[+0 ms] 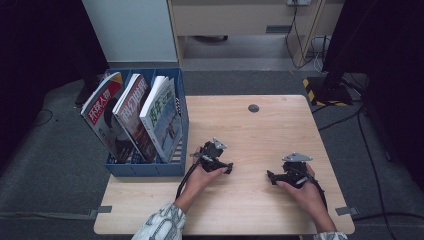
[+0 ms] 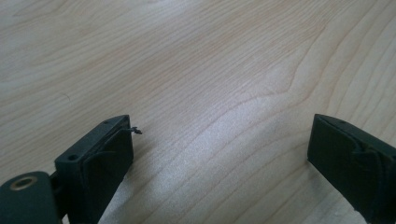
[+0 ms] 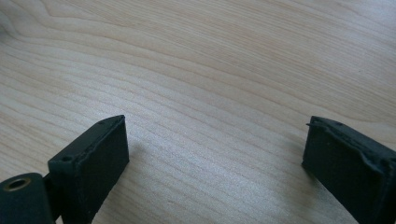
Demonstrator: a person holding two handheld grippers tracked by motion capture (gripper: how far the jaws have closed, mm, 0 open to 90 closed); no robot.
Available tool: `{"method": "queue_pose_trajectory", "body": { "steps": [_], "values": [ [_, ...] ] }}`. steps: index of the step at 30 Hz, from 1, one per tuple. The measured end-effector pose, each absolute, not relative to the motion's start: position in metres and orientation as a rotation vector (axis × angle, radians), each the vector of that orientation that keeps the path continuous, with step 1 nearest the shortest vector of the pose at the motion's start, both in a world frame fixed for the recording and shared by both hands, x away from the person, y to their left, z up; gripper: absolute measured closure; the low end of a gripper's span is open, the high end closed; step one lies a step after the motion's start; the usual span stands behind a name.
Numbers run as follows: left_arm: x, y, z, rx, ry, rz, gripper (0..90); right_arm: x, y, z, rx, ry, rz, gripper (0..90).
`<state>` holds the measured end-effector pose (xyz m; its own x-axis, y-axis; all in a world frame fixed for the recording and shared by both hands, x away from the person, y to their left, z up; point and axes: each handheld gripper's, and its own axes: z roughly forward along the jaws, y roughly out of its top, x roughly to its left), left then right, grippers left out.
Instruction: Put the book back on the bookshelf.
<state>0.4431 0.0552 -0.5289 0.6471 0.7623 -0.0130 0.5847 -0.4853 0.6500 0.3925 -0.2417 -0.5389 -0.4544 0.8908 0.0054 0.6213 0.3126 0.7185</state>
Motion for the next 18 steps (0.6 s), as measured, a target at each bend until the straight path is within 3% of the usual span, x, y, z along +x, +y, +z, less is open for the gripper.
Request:
{"method": "queue_pose_trajectory", "body": {
  "steps": [18],
  "values": [
    [0.4356, 0.0621, -0.5376, 2.190, 0.971, 0.391, 2.5, 0.3918, -0.2412, -0.5388, 1.345, 2.191, 0.930, 7.2]
  ]
}}
